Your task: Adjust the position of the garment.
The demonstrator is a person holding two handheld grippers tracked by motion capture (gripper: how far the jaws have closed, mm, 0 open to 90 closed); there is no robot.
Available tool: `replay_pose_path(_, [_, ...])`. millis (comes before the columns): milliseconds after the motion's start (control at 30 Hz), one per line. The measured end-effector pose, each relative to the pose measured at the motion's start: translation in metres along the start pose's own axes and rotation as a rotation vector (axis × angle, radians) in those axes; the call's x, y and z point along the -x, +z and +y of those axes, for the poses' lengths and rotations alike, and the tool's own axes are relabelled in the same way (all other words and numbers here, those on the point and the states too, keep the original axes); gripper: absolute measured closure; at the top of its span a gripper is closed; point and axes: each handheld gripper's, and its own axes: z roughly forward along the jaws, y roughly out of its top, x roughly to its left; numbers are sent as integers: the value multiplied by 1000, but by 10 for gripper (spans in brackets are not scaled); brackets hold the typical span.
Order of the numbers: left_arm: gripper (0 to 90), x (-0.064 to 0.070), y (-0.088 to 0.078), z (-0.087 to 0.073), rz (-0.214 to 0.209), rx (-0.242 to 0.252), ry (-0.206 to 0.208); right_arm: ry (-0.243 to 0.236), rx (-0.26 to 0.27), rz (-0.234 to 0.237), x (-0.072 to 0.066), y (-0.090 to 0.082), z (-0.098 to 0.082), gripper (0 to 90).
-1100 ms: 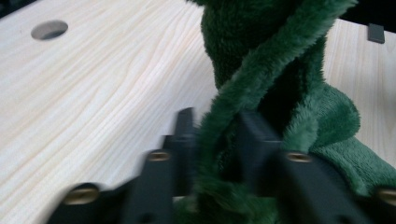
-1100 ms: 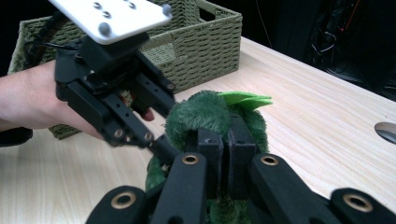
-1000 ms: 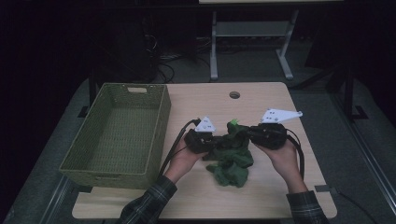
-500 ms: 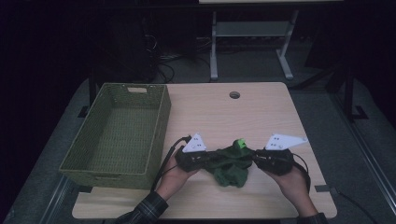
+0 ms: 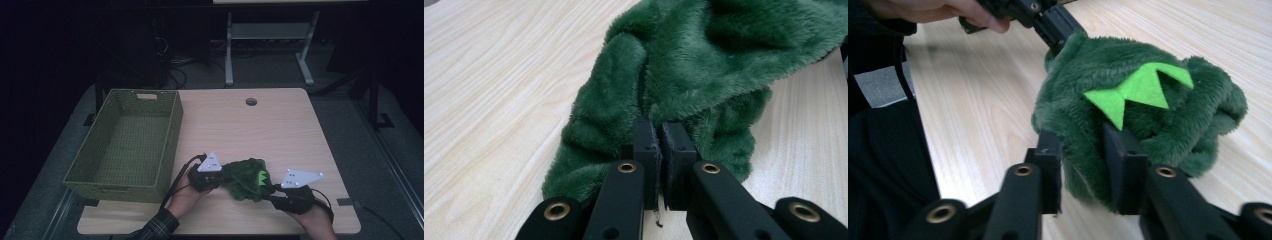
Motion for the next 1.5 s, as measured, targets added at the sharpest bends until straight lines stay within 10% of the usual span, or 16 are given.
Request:
replay_pose_path(400, [874,0,1,0,15,-8,14,42,74,-74,17,-31,1,593])
replay_pose_path(900, [874,-1,1,0,5,-14,14,147,-15,30,74,12,24,580])
replay_pose_path(1100, [875,-1,1,0,0,-17,8,119,-59,53,71,21,22,847])
replay_pose_path(1500, [873,-1,-22,-3,-37,35,-46,94,1,38,46,-7,12,875])
